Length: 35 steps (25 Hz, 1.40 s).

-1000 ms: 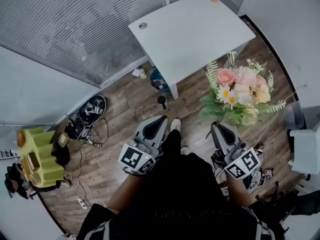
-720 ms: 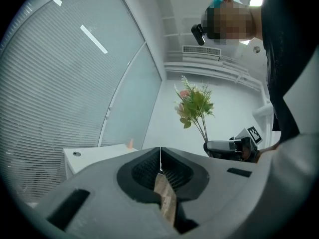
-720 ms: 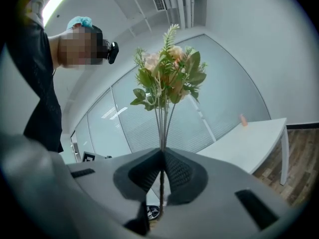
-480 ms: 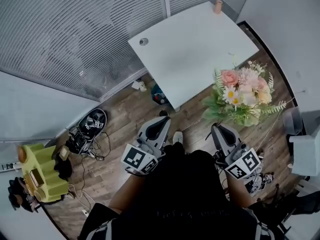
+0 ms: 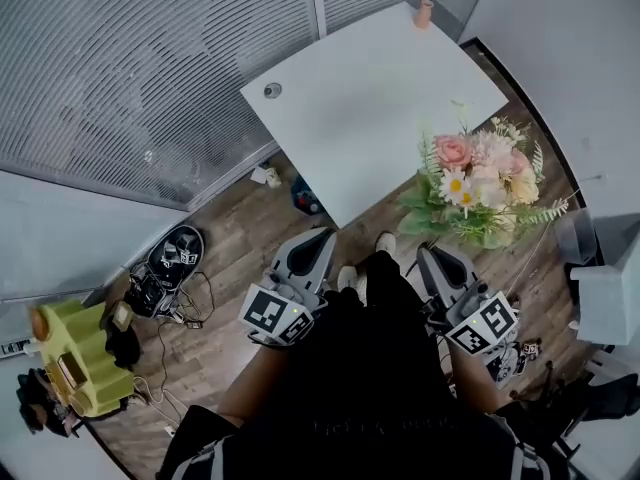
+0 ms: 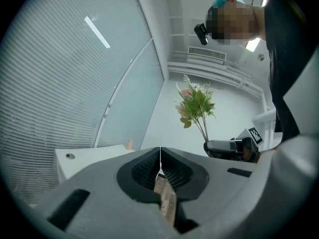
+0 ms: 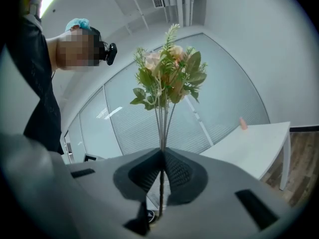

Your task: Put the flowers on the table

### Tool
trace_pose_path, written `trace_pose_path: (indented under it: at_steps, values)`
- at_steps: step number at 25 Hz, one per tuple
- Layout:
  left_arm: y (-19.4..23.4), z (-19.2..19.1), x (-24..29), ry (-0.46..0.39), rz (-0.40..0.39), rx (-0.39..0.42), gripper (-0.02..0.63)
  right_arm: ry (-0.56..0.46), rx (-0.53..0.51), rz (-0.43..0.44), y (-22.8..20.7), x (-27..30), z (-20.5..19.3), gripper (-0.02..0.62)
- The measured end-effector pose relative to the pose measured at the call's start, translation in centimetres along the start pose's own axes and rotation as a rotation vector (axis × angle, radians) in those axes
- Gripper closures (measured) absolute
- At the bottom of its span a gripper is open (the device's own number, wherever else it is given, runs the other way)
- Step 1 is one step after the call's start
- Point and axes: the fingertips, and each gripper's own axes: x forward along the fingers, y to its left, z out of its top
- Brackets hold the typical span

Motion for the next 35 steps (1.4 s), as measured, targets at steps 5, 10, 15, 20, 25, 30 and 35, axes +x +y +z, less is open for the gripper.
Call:
trace_pose_path:
  at_steps: [5, 10, 15, 20, 25, 30, 35]
  values:
    - [1.3, 0.4, 1.8, 0.006, 0.031, 0.011, 0.588, 0.014, 0.017, 0.019, -2.4, 1.9, 0.5, 0.556]
    - [3.2, 1.1, 4.4, 0.012, 0.07, 0.027, 0.588, 0.031, 0.022, 0.071, -5.2, 4.5, 1.4, 0.555]
    - [3.8, 1.7, 7.6, 0.005, 0.102, 0.026, 0.588, 0.049, 0.029, 0.109, -8.2, 6.0, 2.7, 0.556]
    - [4.8, 2.1, 10.9, 0.001, 0.14, 0.013, 0.588, 0.069, 0.037, 0.146, -11.6, 7.8, 3.9, 0.556]
    - [7.9, 2.4, 12.9, -0.003, 0.195, -0.016, 0.588, 0.127, 0.07, 0.181, -14.4, 11.7, 3.8, 0.556]
    - [7.8, 2.5, 12.9, -0.021, 0.244, -0.021, 0.588, 0.146, 0.073, 0.221, -15.3, 12.6, 3.8, 0.556]
    - [6.1, 2.5, 13.3, -0.016, 0.233, -0.003, 0.588, 0.169, 0.082, 0.207, -15.9, 12.4, 3.5, 0.556]
